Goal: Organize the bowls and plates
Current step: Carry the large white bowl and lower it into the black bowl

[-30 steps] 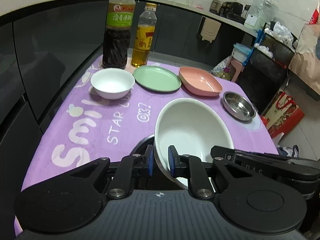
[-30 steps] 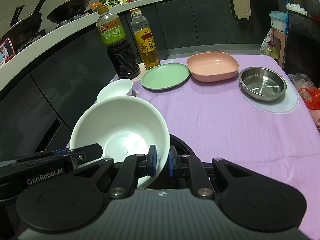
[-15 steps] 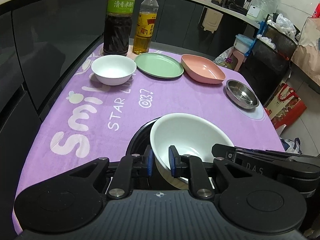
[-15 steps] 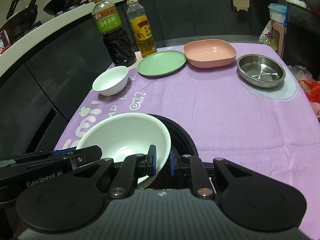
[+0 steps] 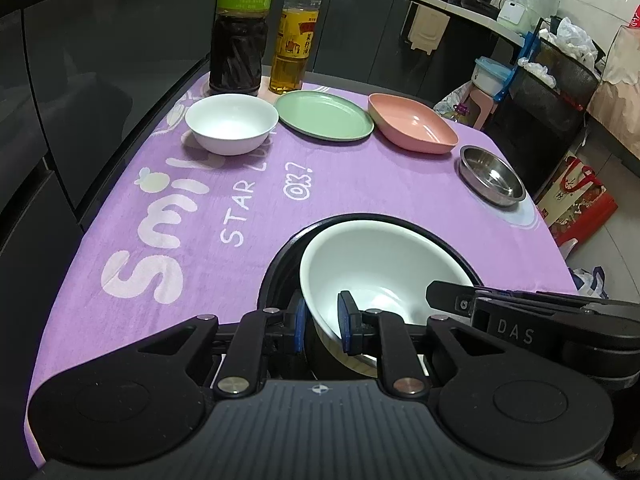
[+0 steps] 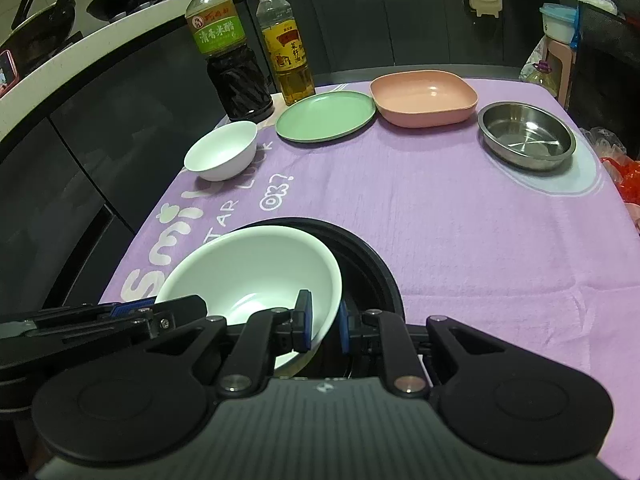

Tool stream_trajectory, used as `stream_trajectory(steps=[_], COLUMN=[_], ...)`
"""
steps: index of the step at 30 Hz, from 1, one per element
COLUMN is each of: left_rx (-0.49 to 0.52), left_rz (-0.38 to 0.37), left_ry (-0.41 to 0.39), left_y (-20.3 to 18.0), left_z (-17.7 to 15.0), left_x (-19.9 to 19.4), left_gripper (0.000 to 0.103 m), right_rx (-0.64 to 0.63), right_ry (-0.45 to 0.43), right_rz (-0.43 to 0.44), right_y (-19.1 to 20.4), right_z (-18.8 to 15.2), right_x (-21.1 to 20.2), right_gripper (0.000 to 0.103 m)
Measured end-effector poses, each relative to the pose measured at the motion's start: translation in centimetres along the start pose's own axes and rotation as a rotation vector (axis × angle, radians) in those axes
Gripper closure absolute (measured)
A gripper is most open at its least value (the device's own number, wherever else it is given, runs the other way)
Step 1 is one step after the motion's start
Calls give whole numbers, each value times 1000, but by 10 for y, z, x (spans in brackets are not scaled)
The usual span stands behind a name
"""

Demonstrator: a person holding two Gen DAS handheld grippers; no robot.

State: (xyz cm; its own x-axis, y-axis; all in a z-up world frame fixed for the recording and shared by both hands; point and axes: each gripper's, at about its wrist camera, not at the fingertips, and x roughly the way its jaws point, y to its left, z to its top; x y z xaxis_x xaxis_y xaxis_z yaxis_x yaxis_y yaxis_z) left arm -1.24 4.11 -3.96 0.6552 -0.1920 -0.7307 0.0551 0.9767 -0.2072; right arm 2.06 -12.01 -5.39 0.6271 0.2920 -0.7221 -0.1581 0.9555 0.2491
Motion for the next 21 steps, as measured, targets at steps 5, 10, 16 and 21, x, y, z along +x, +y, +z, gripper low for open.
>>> stream_trajectory(steps=[5,10,16,21], left_rx=[-7,-9,-11,-13], left_rz=[-2,0,6,3], left_ry=[10,9,9,6], left_y=[1,1,1,2], left_z=[0,0,1,1], left_x=[1,0,0,-2], left_gripper=[88,88,88,88], right_rx=[0,12,16,18], right_ry=[6,-9,-11,-13], right_rz=[2,-2,-4,-3], right_y=[-1,-5,-6,-6], right_z=[0,0,-1,-1], right_x=[1,-3,-4,-5], right_gripper=[84,77,76,76])
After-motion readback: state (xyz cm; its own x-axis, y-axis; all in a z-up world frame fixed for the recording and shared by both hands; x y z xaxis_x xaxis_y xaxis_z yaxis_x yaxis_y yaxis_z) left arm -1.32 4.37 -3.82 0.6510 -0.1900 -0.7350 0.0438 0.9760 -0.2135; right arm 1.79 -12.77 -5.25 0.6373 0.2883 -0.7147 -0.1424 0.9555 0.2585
